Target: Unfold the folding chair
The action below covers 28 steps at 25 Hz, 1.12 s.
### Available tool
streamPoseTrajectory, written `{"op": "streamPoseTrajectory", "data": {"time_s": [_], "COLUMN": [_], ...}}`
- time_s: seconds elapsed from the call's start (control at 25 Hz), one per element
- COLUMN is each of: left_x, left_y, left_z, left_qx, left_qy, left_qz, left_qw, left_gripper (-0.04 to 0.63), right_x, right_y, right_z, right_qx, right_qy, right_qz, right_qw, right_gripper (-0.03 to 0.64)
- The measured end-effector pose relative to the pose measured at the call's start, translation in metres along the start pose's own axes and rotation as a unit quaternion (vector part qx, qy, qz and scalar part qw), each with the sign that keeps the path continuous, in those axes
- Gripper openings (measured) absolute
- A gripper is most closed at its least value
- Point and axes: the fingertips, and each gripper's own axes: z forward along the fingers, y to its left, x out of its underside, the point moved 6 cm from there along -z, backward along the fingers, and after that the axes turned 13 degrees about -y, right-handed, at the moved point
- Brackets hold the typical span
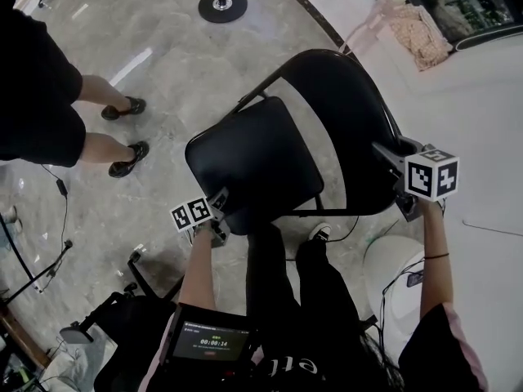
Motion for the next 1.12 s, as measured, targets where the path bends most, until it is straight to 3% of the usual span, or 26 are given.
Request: {"op": "streamPoseTrajectory", "data": {"time_s": [0.12, 0.32, 0.52, 0.8, 1.12], "left_x": [-0.005, -0.01, -0.003, 0.021, 0.05], "left_y": [-0.025, -0.071, -0.112, -0.161, -0.235], "left_z": [-0.009, -0.035, -0.064, -0.111, -0.156], "left_qx": [0.025, 0.07, 0.094, 0.114, 0.146], "left_qy": [0.007, -0.036, -0.052, -0.02, -0.035], "left_qz": [0.021, 0.016, -0.012, 0.009, 0.113], "left_qw": [0.9994, 0.9968, 0.9942, 0.9932, 0.9822], "left_gripper": [0.034, 0.034, 0.034, 0.032, 0.032], "right_x": [-0.005, -0.029, -0.037, -0.003, 0.027], "right_y": [0.0, -0.001, 0.03, 0.085, 0.138], "right_z": [-0.012, -0.059, -0.102, -0.141, -0.188], "right_qx": [0.001, 0.055, 0.034, 0.003, -0.026], "right_qy": [-0.011, -0.087, -0.109, -0.134, -0.153], "right_qz": [0.025, 0.034, 0.057, 0.108, 0.11], "right_qw": [1.0, 0.994, 0.992, 0.985, 0.982], "right_gripper": [0.173, 0.178, 0.178, 0.178, 0.08]}}
